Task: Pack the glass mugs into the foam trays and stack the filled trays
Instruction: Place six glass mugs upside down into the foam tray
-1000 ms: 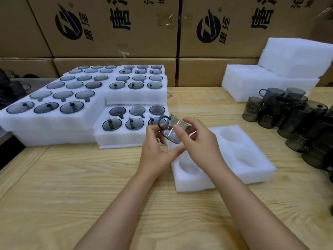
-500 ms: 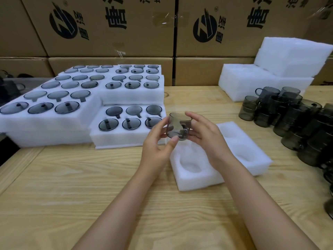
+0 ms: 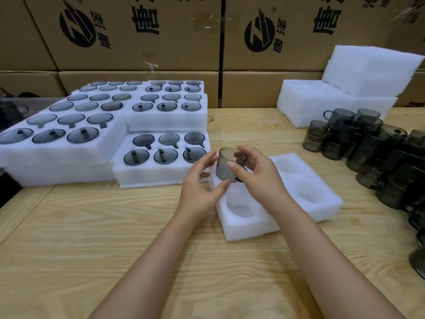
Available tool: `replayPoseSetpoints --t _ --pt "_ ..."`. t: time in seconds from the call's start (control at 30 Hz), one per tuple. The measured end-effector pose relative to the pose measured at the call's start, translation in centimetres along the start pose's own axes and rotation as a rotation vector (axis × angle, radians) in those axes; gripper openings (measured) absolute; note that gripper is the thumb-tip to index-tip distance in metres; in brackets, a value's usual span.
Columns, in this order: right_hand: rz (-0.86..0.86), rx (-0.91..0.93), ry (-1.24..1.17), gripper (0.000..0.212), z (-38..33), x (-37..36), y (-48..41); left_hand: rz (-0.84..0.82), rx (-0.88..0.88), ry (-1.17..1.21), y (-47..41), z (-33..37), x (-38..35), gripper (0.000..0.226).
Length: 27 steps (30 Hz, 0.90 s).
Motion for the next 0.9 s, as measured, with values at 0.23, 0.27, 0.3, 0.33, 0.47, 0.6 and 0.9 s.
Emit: replayPoseSetpoints --t 0.23,0.27,0.3,0.33,0.47,0.6,0.9 --pt "-0.044 0.041 0.356 0.055 0.0 1.0 -0.1 -0.111 0.065 0.069 0.0 0.3 0.1 0.055" --pt "-0.049 0.051 0.392 0.055 0.0 1.1 -0.1 -0.125 0.062 0.066 0.0 0.3 0.0 0.054" --pt "-0.056 0.064 0.434 0.056 0.1 1.3 -0.1 -0.137 0.057 0.062 0.0 0.3 0.0 0.052" --pt "-0.067 0.074 0.475 0.056 0.1 1.4 -0.2 -0.144 0.05 0.058 0.0 0.2 0.0 0.051" --pt "-0.126 0.076 0.513 0.055 0.0 1.7 -0.8 -0.134 0.025 0.047 0.1 0.1 0.0 0.047" --pt "-0.074 0.105 0.521 0.051 0.4 1.4 -0.2 -0.14 0.027 0.068 0.1 0.1 0.0 0.046" --pt "-0.188 0.078 0.553 0.067 0.1 1.0 -0.3 -0.147 0.007 -0.018 0.5 0.0 -0.2 0.043"
Point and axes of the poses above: each hand's wrist, its own y-axis away from the middle knuckle, its own x-axis out of the back of the hand, z = x × y, the point moved 3 cm from there along -y, towards the middle knuckle, and after that the axes turned 14 degrees about y, right-handed, at the moved point
